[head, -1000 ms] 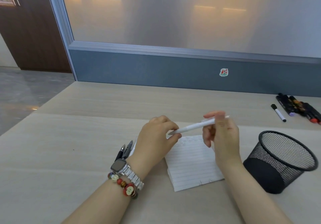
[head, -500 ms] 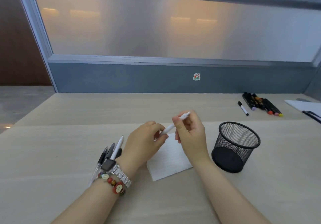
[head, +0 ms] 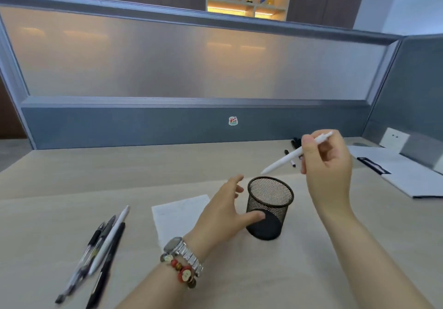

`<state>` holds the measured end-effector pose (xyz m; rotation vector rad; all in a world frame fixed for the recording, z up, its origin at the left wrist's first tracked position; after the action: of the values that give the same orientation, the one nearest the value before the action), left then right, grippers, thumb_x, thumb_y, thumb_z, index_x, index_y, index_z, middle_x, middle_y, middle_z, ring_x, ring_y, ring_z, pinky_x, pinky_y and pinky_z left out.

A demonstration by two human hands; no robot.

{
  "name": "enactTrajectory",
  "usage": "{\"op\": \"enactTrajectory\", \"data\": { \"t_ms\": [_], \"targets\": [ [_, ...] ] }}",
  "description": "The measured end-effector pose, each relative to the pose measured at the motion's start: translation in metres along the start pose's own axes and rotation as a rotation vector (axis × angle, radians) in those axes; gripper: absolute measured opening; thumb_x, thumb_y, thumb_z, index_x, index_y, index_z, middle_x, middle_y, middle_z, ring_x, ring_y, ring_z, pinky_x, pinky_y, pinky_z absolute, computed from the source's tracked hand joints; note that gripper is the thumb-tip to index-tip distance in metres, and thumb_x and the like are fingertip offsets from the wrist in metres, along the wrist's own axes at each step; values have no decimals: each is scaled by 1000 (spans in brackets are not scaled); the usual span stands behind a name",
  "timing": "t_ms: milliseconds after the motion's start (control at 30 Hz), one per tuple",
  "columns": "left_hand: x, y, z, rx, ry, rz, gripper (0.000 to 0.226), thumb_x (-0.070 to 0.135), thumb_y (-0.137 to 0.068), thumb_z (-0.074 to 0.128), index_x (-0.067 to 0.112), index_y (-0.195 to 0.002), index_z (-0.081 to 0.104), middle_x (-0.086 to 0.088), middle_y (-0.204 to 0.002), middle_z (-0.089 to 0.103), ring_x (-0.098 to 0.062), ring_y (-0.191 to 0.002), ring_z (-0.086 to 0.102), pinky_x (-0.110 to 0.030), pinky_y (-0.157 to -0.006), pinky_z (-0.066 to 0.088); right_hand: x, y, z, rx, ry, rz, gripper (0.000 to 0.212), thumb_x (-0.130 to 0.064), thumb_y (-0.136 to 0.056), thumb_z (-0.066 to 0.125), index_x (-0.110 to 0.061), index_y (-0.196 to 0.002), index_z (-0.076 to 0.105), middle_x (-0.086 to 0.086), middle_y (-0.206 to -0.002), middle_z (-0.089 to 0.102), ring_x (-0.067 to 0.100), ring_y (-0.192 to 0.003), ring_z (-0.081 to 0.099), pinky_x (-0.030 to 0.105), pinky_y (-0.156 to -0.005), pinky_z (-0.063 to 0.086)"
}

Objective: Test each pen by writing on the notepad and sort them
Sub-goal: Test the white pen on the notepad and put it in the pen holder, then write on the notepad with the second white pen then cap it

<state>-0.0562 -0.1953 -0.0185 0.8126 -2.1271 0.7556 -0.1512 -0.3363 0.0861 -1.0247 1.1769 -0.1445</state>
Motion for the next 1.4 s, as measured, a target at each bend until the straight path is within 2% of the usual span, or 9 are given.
{"op": "enactTrajectory", "data": {
  "t_ms": [133, 300, 567, 700, 833, 967, 1133, 1233, 1400],
  "targets": [
    [1, -4, 25, -37, 54, -16, 100, 58, -53, 71, 44, -135, 14, 17, -133, 40, -2, -117, 44, -22, -91, 35, 28, 6, -10, -93, 104, 50, 19, -23, -86, 56, -11, -73, 50, 11, -64, 49, 18, -57, 45, 33, -52, 38],
    [1, -8, 35, -17, 101, -33, 106, 54, -51, 73, 50, -133, 6, 18, -126, 46, -1, -116, 46, -22, -90, 37, 49, 22, -3, -389, 249, 100, 13, -13, -82, 63, -24, -76, 59, -8, -76, 58, 1, -66, 53, 12, -57, 39],
    [0, -10, 38, 12, 105, -7, 99, 48, -54, 75, 50, -131, 12, 20, -126, 47, -3, -113, 49, -29, -92, 46, 49, 38, -18, -687, 524, -76, 12, -20, -87, 59, -21, -95, 69, -14, -91, 62, 15, -96, 55, 39, -91, 37],
    [2, -9, 38, 0, 94, -4, 99, 46, -57, 76, 47, -134, 12, 18, -130, 47, -5, -115, 49, -32, -95, 45, 46, 40, -22, -757, 585, -58, 25, -38, -87, 56, -25, -106, 67, -17, -101, 58, 8, -107, 47, 29, -104, 21],
    [4, -4, 26, -16, 31, -4, 94, 50, -62, 73, 44, -136, 14, 20, -128, 42, -2, -114, 46, -28, -93, 43, 29, 35, -15, -551, 471, -110, 25, -34, -85, 51, -17, -93, 67, -7, -97, 62, 13, -100, 54, 31, -92, 37],
    [2, 7, -10, 37, -75, 40, 50, 50, -72, 66, 38, -117, 47, 17, -112, 55, 2, -95, 53, -24, -82, 47, 9, 41, 11, -356, 321, -182, 22, -26, -87, 47, -12, -77, 62, 0, -79, 60, 10, -78, 52, 19, -68, 42],
    [-10, 29, -73, 158, -146, -3, 9, 33, -83, 57, 29, -87, 63, 16, -81, 64, -3, -75, 60, -31, -75, 52, 5, 70, 77, -503, 186, -57, 15, -23, -87, 51, -18, -78, 62, -2, -65, 60, 13, -63, 52, 26, -55, 40],
    [-32, 48, -109, 201, -290, -75, 11, 32, -83, 53, 30, -81, 63, 16, -79, 64, -4, -71, 58, -28, -69, 49, 16, 95, 122, -702, 170, 127, 12, -16, -88, 53, -21, -83, 62, 7, -64, 63, 23, -63, 57, 39, -60, 45],
    [-81, 80, -159, 263, -704, -245, 14, 33, -85, 48, 25, -92, 58, 7, -94, 63, -16, -89, 57, -30, -69, 44, 20, 130, 176, -838, 183, 200, 15, -19, -87, 51, -28, -79, 60, 4, -64, 64, 17, -62, 56, 36, -63, 48]
  ]
}}
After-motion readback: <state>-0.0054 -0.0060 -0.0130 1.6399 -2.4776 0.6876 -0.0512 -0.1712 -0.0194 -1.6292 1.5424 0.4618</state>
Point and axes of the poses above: each hand's wrist, its own y-axis away from the middle knuckle, its own z-axis out of the palm, x = y × z, the point moved 2 cm from there along -y, towards the middle knuckle
